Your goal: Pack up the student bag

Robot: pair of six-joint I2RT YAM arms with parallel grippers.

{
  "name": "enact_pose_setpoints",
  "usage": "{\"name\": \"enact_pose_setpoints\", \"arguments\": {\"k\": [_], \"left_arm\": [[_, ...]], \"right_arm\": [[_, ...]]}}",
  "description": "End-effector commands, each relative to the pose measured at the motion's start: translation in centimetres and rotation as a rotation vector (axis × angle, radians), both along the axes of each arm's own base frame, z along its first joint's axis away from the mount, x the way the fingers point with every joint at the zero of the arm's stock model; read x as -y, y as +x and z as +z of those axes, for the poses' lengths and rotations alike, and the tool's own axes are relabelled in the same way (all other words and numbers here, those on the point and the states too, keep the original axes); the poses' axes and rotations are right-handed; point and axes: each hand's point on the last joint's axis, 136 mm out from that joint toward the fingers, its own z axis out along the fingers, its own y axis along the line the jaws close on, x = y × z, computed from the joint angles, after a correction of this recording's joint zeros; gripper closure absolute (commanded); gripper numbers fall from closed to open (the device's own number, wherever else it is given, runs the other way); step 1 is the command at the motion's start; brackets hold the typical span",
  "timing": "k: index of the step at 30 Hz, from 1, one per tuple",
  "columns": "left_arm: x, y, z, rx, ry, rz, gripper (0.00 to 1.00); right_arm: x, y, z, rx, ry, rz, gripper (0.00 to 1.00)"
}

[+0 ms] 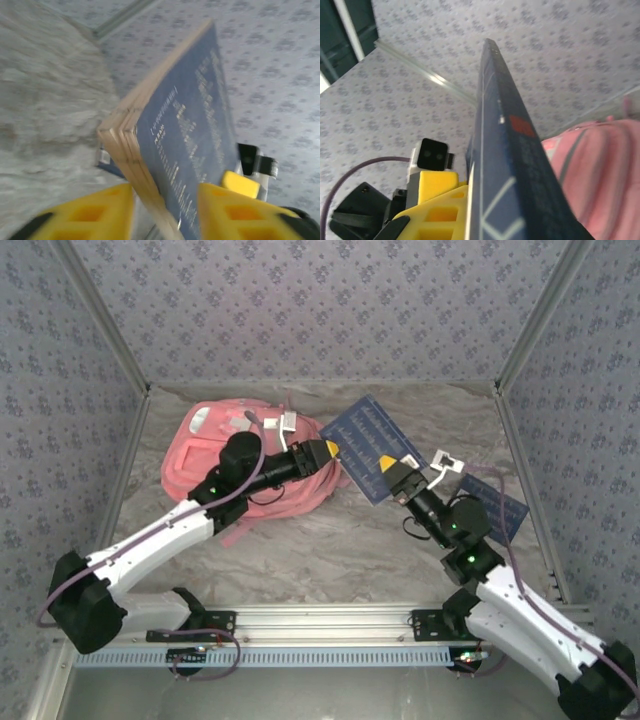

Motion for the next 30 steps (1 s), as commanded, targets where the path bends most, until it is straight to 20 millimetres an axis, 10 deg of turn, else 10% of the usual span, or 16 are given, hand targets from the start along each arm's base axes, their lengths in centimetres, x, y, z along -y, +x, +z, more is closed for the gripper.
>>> {"name": "enact_pose_setpoints", "arguments": {"k": [1, 7, 19, 30], "left_arm": [[-2.1, 0.7, -2.1, 0.020, 0.283, 0.030, 0.52], [-3.6, 3.3, -8.4, -0.110, 0.650, 0.009, 0.49], [-9.8, 10.5, -11.3, -0.225, 0.798, 0.113, 0.52], [-10.1, 13.6, -15.1, -0.281, 0.895, 0.043, 0.56]], "right_arm": [[2.5, 0.2, -4.0, -0.115, -0.202, -0.125, 1.00], [4.3, -0.7, -7.1, -0.278, -0.432, -0.159, 1.00], [3.9, -1.8, -8.5, -0.287, -0.457, -0.095, 1.00], [3.7, -2.2, -8.6, -0.285, -0.458, -0.060, 1.00]]}}
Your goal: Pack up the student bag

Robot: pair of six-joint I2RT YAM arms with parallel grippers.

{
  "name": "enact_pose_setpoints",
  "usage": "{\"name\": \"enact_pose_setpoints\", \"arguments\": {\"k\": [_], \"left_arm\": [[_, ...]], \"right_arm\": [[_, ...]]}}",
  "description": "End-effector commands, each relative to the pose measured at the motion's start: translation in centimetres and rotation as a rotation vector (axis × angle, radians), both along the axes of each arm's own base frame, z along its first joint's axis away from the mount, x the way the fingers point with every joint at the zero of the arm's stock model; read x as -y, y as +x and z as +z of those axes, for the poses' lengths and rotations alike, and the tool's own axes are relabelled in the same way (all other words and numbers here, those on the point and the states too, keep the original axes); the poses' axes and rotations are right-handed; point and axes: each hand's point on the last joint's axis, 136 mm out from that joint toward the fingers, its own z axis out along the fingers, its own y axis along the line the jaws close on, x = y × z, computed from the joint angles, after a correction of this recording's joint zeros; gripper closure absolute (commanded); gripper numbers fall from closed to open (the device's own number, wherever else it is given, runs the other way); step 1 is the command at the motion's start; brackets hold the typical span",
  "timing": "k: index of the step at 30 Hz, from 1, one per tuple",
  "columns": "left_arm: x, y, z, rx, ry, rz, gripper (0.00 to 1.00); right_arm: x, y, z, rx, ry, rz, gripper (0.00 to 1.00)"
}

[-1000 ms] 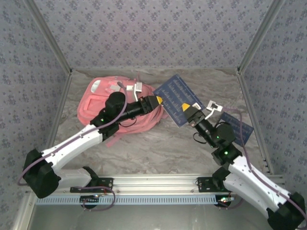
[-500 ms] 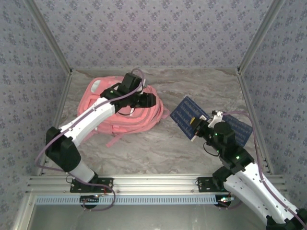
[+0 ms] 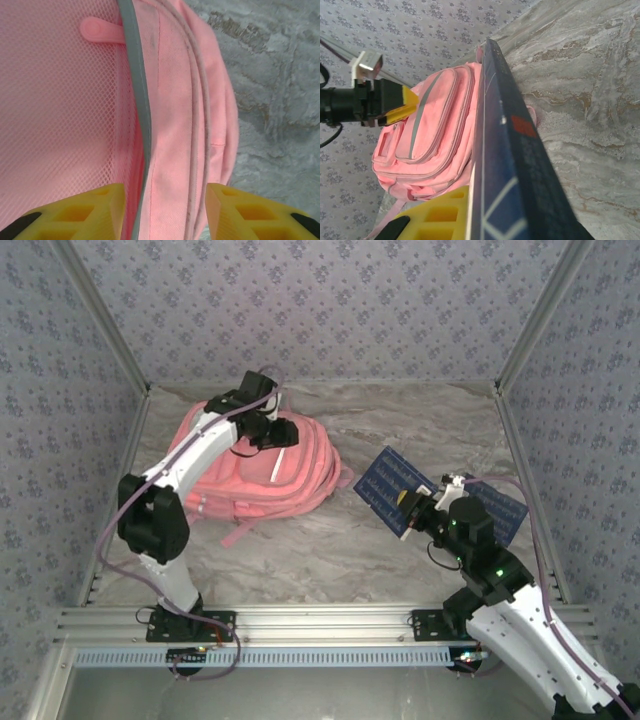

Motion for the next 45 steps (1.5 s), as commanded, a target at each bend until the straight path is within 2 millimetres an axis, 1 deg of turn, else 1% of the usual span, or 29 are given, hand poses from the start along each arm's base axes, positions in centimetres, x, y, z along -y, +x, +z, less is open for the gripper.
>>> {"name": "enact_pose_setpoints", "arguments": {"k": [1, 2, 5, 9, 12, 14, 17, 21, 25, 29, 32, 34, 37, 40, 42, 45], "left_arm": [[-0.7, 0.4, -0.3, -0.011, 0.062, -0.035, 0.57], [-0.9, 0.6, -0.6, -0.010, 0.084, -0.034, 0.57], [-0.7, 1.0, -0.9, -0.007, 0.087, -0.045, 0.57], [0.1, 1.1, -1.4, -0.027, 0.057, -0.068, 0.61], [0.9, 1.0, -1.9, -0.046, 0.026, -0.086, 0.70], [1.4, 0.9, -2.3, -0.060, 0.017, -0.103, 0.74], [1.8, 0.7, -2.6, -0.068, 0.015, -0.119, 0.74], [2.3, 0.5, -2.5, -0.060, 0.011, -0.136, 0.76], [2.6, 0.5, -3.2, -0.071, 0.031, -0.154, 0.77], [3.0, 0.1, -3.1, -0.061, 0.053, -0.175, 0.85], [3.3, -0.1, -2.7, -0.048, 0.058, -0.193, 0.87], [3.4, -0.3, -2.8, -0.050, 0.070, -0.207, 0.89], [3.6, -0.6, -3.1, -0.058, 0.093, -0.227, 0.99], [3.9, -1.0, -2.2, -0.049, 0.095, -0.248, 1.00], [4.2, -1.2, -0.9, -0.040, 0.077, -0.262, 1.00], [5.0, -1.9, 1.9, -0.022, 0.027, -0.303, 1.00]], "right_arm": [[-0.1, -0.2, 0.9, 0.039, 0.012, 0.022, 1.00], [-0.2, -0.2, 0.9, 0.038, 0.013, 0.024, 1.00], [-0.1, -0.2, 0.7, 0.033, 0.016, 0.026, 1.00], [-0.1, -0.1, 0.4, 0.027, 0.021, 0.027, 1.00], [-0.2, 0.0, 0.1, 0.020, 0.040, 0.023, 1.00], [-0.3, 0.1, -0.1, 0.011, 0.053, 0.027, 1.00], [-0.4, 0.2, -0.3, 0.005, 0.058, 0.030, 1.00], [-0.4, 0.3, -0.9, -0.012, 0.069, 0.028, 1.00], [-0.6, 0.5, -1.5, -0.034, 0.100, 0.026, 1.00], [-0.5, 0.6, -1.9, -0.045, 0.109, 0.021, 1.00], [-0.6, 0.6, -2.0, -0.051, 0.113, 0.024, 1.00], [-0.5, 0.6, -2.2, -0.055, 0.114, 0.021, 1.00], [-0.6, 0.6, -2.4, -0.059, 0.115, 0.022, 1.00], [-0.3, 0.6, -2.6, -0.059, 0.096, 0.018, 1.00], [0.0, 0.6, -2.8, -0.062, 0.063, 0.012, 1.00], [0.6, 0.5, -2.6, -0.054, 0.007, 0.005, 1.00]]}}
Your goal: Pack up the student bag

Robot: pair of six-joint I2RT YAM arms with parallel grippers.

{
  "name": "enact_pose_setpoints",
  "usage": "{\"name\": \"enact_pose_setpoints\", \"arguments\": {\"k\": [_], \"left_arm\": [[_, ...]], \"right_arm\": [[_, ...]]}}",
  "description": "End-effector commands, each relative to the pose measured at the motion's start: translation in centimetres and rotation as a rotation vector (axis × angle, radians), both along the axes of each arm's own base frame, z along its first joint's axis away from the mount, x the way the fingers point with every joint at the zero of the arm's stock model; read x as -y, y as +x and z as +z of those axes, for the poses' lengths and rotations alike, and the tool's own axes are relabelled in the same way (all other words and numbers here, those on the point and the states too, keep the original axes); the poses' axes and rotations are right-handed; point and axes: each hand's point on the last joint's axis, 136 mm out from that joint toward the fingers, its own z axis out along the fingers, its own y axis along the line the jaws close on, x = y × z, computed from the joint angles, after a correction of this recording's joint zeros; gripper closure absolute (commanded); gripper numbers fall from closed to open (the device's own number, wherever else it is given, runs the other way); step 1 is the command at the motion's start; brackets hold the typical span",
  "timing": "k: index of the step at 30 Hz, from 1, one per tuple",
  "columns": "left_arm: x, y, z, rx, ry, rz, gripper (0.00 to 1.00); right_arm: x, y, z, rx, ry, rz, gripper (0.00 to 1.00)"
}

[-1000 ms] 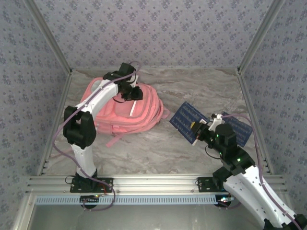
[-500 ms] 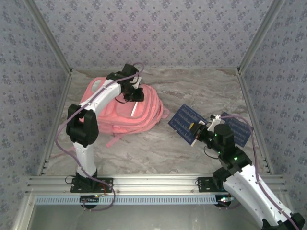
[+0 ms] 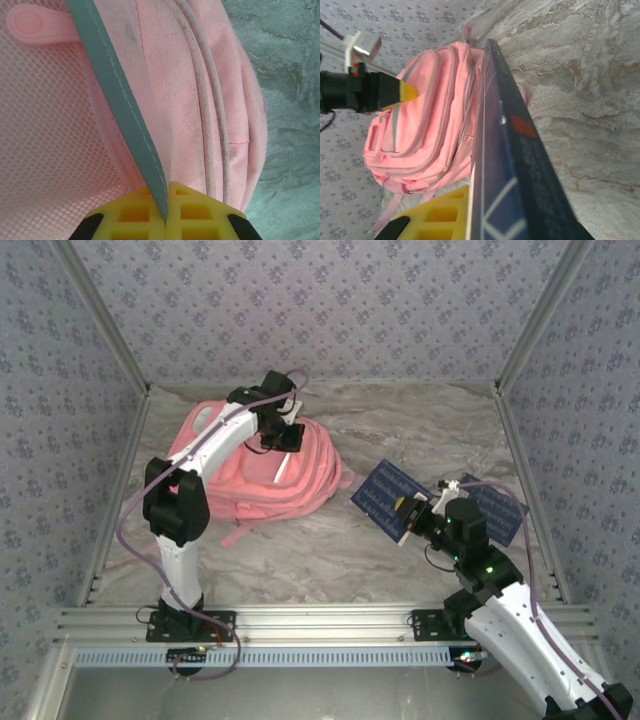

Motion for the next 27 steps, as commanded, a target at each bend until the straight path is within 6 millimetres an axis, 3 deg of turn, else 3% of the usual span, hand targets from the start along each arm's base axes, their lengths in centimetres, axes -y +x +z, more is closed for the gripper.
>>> {"name": "enact_pose_setpoints", "arguments": {"k": [1, 8, 15, 22, 27], "left_arm": [[2.7, -1.9, 5.1, 0.023, -0.116, -0.116, 1.00], [4.5, -4.4, 12.5, 0.084, -0.285, -0.196, 1.00], [5.6, -8.0, 18.4, 0.106, -0.501, -0.326, 1.00], [4.3, -9.9, 24.1, 0.100, -0.787, -0.357, 1.00], [4.1, -11.2, 25.4, 0.071, -0.872, -0.385, 1.00]], "right_arm": [[0.8, 0.2, 1.9, 0.060, -0.056, -0.010, 1.00], [3.2, 0.0, 3.4, 0.058, -0.162, -0.073, 1.00], [3.6, -0.9, 5.5, 0.054, -0.128, -0.044, 1.00], [0.3, -2.0, 7.5, 0.085, 0.073, 0.139, 1.00], [-2.2, -2.7, 9.1, 0.105, 0.231, 0.286, 1.00]]}}
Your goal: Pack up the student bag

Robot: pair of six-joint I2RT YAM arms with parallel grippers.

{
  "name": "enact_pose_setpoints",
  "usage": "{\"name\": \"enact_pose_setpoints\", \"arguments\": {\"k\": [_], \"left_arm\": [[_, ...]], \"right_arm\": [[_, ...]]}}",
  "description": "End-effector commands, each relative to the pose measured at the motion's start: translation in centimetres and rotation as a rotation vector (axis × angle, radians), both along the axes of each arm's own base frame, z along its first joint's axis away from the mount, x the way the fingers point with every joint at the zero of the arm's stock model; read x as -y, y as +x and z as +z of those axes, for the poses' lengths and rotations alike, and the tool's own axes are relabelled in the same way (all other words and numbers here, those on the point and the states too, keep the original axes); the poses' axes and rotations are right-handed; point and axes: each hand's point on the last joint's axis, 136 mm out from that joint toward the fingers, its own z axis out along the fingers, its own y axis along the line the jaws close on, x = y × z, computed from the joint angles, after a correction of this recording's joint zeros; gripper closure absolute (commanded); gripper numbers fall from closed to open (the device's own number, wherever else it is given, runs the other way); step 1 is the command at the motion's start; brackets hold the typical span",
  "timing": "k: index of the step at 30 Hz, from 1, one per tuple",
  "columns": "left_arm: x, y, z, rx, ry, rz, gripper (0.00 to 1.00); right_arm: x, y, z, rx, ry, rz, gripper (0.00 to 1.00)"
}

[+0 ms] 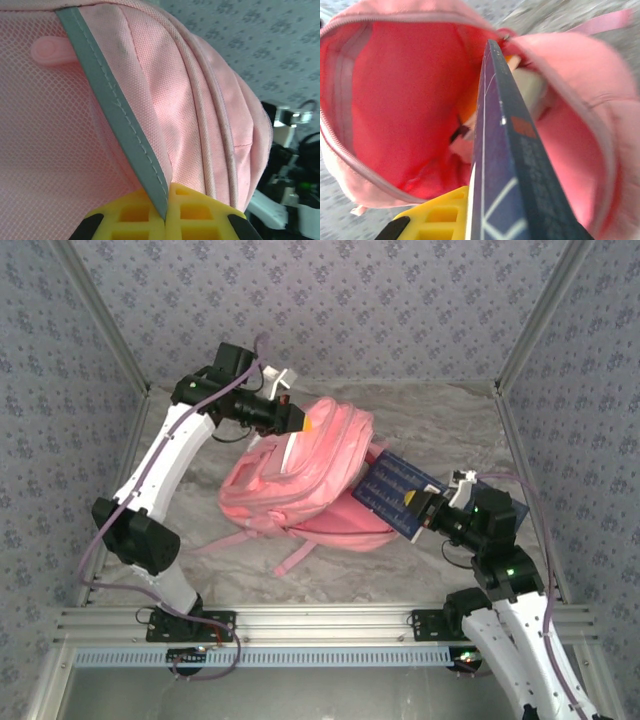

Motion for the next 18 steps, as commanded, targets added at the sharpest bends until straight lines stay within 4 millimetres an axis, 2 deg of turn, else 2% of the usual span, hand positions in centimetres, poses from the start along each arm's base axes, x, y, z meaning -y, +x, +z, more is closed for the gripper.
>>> {"name": "enact_pose_setpoints", "arguments": {"k": [1, 6, 9, 14, 18], "left_arm": [[0.9, -3.0, 7.8, 0.143, -0.249, -0.137, 1.00], [1.0, -3.5, 8.1, 0.131, -0.279, -0.155, 1.00], [1.1, -3.7, 8.1, 0.124, -0.291, -0.164, 1.00], [1.1, -3.8, 8.2, 0.125, -0.301, -0.173, 1.00], [1.2, -3.9, 8.4, 0.126, -0.307, -0.178, 1.00]], "right_arm": [[-2.6, -1.2, 3.4, 0.073, 0.141, 0.170, 1.00], [-2.9, -1.0, 3.9, 0.077, 0.178, 0.181, 1.00], [-3.1, -0.1, 4.1, 0.063, 0.257, 0.162, 1.00], [-4.2, 2.2, 3.6, -0.004, 0.327, 0.141, 1.00], [-5.6, 4.2, 2.7, -0.039, 0.302, 0.128, 1.00]]}}
